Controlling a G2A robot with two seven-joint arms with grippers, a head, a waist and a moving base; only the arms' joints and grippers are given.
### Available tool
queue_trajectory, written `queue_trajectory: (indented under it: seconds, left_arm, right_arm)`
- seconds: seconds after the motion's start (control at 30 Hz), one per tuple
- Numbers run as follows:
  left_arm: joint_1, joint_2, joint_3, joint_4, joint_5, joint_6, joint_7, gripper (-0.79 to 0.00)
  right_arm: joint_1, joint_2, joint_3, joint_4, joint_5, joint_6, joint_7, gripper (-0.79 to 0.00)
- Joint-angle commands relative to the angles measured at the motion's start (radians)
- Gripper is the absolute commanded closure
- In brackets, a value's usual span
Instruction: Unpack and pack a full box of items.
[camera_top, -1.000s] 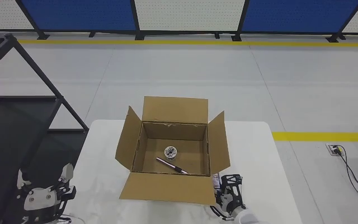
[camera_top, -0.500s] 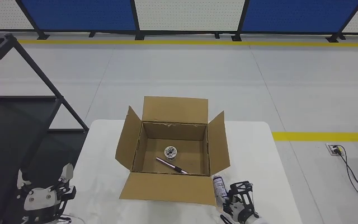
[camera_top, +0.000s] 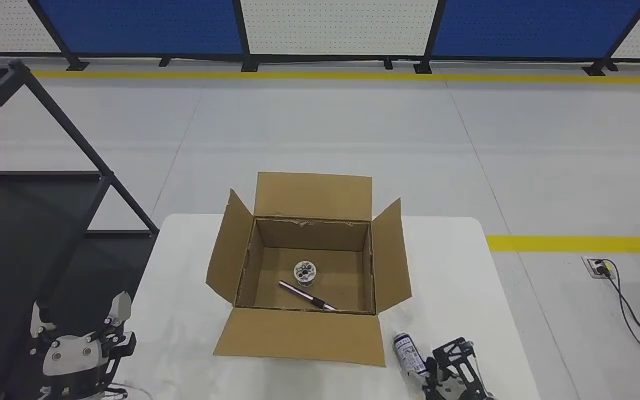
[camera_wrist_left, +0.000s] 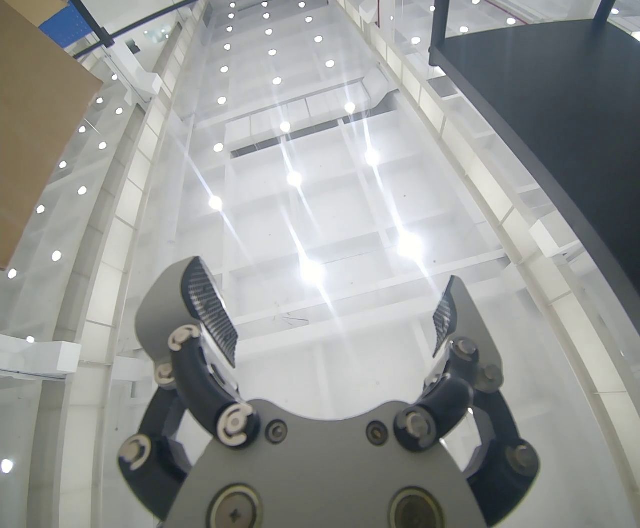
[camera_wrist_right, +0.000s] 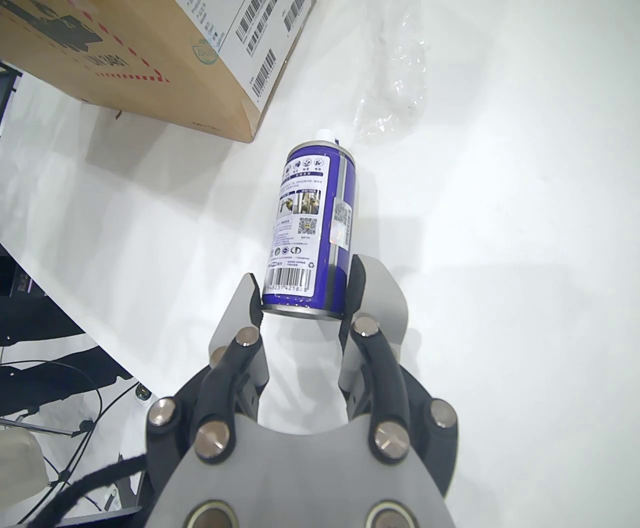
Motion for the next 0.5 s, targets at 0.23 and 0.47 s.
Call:
queue_trajectory:
  seconds: [0.23, 0.47]
  left_arm:
    - [0.000, 0.000, 0.000, 0.000, 0.000, 0.000, 0.000, -0.785]
    - [0.000, 0.000, 0.000, 0.000, 0.000, 0.000, 0.000, -0.785]
  right_arm:
    - [0.026, 0.012, -0.033, -0.018, -0.025, 0.018, 0.032, -0.785]
    - [0.074, 0.018, -0.091, 0.007, -0.062, 0.047, 0.071, -0.785]
